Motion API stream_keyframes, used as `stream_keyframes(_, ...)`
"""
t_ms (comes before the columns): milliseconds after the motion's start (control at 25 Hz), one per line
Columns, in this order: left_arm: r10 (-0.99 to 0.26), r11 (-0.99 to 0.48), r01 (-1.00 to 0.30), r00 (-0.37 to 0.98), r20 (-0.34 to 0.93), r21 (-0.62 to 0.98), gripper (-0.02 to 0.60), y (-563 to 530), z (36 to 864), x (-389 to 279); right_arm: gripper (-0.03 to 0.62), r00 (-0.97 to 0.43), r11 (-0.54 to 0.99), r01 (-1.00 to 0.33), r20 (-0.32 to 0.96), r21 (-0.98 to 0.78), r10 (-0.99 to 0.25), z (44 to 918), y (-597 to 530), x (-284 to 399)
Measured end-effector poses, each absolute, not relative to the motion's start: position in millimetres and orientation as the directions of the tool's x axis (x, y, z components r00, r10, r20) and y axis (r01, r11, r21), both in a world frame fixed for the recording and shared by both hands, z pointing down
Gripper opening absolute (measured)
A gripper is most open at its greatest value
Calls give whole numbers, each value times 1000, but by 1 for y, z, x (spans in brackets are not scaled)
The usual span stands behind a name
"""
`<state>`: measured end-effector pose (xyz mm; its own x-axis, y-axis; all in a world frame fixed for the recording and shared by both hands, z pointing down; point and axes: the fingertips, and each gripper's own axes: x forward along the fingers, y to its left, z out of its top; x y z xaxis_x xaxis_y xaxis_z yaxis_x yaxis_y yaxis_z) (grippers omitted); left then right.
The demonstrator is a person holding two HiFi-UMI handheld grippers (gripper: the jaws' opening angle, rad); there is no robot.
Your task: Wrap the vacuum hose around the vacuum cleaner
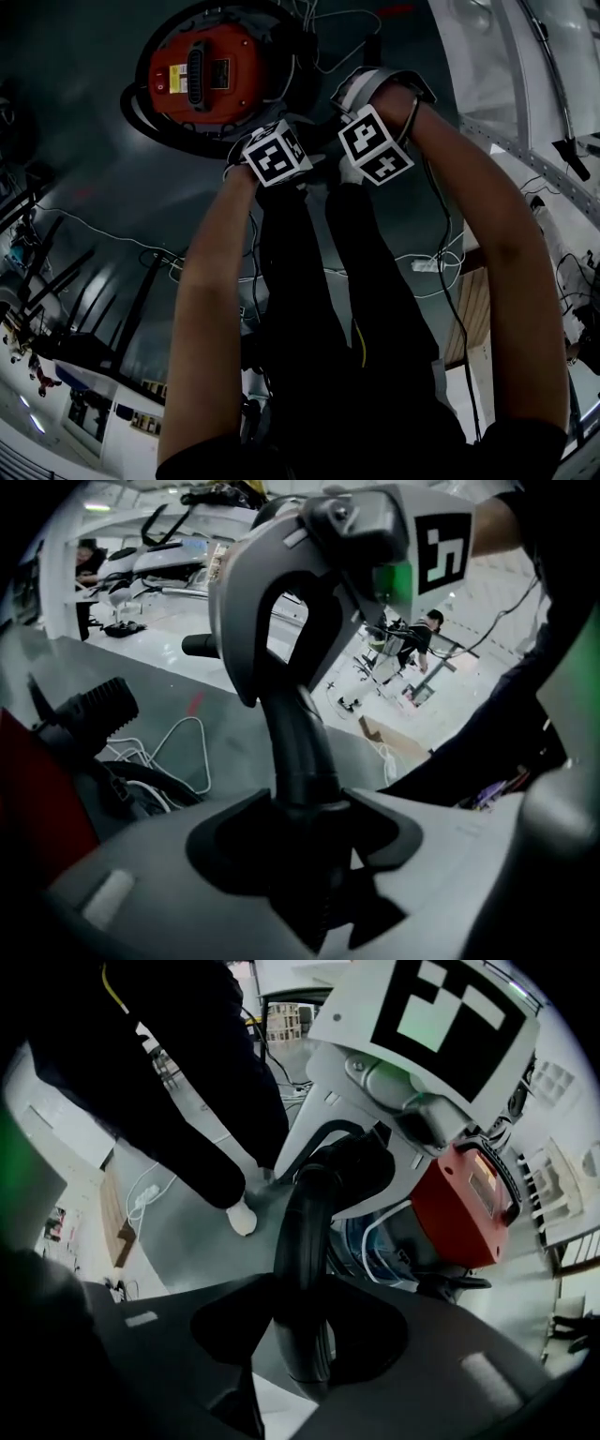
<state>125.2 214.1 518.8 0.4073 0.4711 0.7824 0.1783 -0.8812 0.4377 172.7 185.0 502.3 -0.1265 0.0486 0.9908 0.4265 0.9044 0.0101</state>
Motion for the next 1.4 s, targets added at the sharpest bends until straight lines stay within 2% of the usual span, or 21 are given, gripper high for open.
stream_keyframes(280, 376, -896, -17, 507, 776, 444, 230, 189, 518, 133, 170, -117, 852, 516, 993, 86, -29, 506, 149, 176)
stream_keyframes(520, 318, -862, -161, 567, 760, 481, 227, 173, 513, 132, 189, -151, 872, 466, 985, 150, -88, 506, 121, 171)
stream_keyframes(640, 270, -849, -227, 589, 762, 477, 225, 161, 507, 132, 199, -168, 879, 422, 972, 220, -162, 503, 104, 170)
stream_keyframes(920, 178, -771, -359, 671, 719, 526, 225, 142, 487, 151, 230, -188, 894, 213, 914, 395, -359, 477, 66, 186)
stream_keyframes(1120, 143, -725, -401, 708, 692, 560, 225, 132, 476, 164, 231, -174, 906, 40, 896, 421, -408, 462, 49, 201)
stream_keyframes(1280, 129, -672, -440, 722, 680, 595, 225, 121, 474, 161, 150, -172, 901, -68, 885, 428, -433, 454, 38, 203)
stream_keyframes(1400, 117, -620, -465, 741, 661, 631, 225, 110, 469, 156, 136, -159, 875, -220, 869, 432, -469, 441, 24, 204)
